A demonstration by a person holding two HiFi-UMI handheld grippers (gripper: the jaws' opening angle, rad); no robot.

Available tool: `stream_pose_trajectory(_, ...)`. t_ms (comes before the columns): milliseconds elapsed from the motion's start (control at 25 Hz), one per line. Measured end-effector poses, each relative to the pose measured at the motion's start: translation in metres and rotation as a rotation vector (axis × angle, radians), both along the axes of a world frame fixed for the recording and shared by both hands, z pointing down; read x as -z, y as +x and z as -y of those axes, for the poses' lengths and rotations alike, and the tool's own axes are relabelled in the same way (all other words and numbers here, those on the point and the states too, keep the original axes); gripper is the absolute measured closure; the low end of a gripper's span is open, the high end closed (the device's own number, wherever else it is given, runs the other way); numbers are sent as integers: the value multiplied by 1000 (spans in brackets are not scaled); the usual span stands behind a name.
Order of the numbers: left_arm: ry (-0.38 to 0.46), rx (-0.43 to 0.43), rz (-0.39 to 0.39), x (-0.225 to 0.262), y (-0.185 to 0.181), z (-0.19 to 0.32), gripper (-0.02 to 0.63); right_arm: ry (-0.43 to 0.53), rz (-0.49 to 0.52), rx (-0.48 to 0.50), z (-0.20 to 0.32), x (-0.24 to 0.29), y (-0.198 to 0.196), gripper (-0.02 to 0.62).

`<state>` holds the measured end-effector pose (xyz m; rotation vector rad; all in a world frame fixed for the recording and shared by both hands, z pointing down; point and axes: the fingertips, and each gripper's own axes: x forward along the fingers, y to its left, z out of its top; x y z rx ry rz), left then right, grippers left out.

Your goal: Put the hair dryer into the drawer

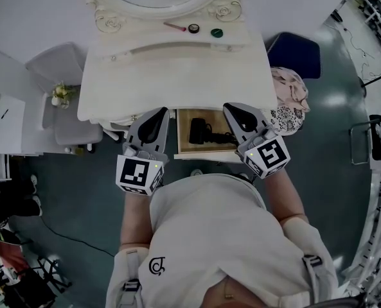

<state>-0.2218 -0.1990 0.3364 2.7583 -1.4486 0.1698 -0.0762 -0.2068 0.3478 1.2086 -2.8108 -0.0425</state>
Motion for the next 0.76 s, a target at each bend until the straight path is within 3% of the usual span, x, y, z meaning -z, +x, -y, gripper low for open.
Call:
stream_pose_trajectory(240, 5, -11, -2, -3, 5, -1, 594, 43, -36, -61, 3, -1, 2, 591)
stream_pose_trajectory(760, 38, -37, -58, 4, 9, -2, 592, 33, -43, -103, 3, -2, -3, 591)
